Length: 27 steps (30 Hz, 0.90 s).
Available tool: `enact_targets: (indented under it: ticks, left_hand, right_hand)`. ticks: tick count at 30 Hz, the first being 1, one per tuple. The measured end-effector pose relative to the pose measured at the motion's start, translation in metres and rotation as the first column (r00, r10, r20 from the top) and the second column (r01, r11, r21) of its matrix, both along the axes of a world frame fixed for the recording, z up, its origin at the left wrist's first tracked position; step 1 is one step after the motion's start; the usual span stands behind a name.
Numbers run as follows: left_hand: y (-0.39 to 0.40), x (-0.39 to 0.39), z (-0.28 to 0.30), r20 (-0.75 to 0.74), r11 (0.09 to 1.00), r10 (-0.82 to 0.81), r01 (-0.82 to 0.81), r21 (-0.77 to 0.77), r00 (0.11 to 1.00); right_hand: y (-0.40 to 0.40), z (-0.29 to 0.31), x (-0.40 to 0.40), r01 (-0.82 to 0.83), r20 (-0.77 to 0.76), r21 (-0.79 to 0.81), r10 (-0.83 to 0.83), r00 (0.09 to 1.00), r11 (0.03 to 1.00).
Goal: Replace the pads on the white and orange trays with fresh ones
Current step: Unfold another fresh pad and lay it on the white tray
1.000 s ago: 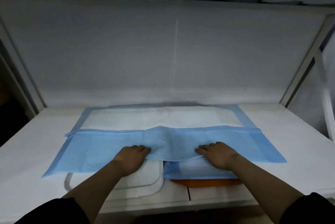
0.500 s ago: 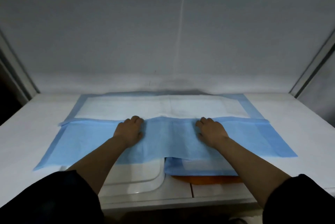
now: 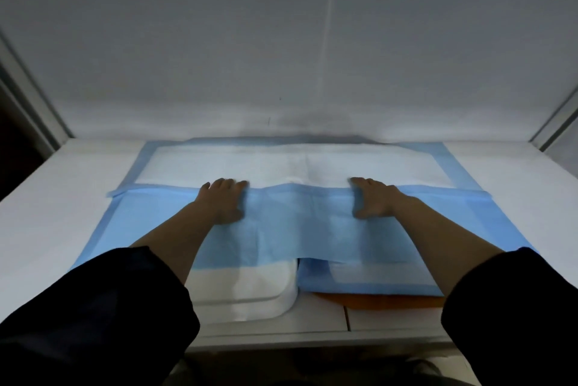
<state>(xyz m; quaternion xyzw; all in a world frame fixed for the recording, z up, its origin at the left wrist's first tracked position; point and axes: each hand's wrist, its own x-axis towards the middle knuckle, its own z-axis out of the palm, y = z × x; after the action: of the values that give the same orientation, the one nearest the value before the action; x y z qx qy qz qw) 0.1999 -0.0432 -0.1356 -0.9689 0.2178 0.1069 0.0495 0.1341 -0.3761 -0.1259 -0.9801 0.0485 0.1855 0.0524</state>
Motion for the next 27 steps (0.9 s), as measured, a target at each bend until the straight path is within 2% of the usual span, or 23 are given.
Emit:
enact_targets:
  ticks: [3,10,15,17,21,23,27]
  left_hand:
    - [-0.001,0.002,-0.001,-0.028,0.999,0.025,-0.026,-0.021,0.999]
    - [-0.010,0.003,-0.002,0.060,0.995,0.089,-0.092,0.039,0.994]
    - [-0.008,-0.002,0.003,0.173,0.993,0.089,-0.073,-0.094,0.981]
    - [-0.003,-0.004,0.010,0.248,0.993,0.067,-0.040,-0.111,0.966]
    - [0.009,-0.019,0.029,0.439,0.989,0.036,0.032,-0.147,0.898]
    - [0.016,-0.028,0.036,0.525,0.980,-0.017,0.118,-0.160,0.851]
    - [0.030,-0.056,0.051,0.629,0.965,-0.155,0.252,-0.068,0.762]
  right_hand:
    - [-0.001,-0.001,0.002,-0.013,0.038,-0.034,0.014,0.999,0.999]
    - [-0.002,-0.007,-0.002,-0.075,0.200,-0.131,0.100,0.975,0.989]
    - [0.000,-0.007,-0.015,-0.047,0.354,-0.182,0.110,0.929,0.982]
    - [0.000,-0.002,-0.018,-0.050,0.453,-0.199,0.137,0.881,0.979]
    - [-0.002,0.019,-0.040,-0.074,0.643,-0.264,0.233,0.729,0.962]
    - [-0.003,0.028,-0.055,-0.081,0.689,-0.298,0.274,0.672,0.951]
    - [-0.005,0.040,-0.084,-0.121,0.748,-0.349,0.354,0.561,0.929]
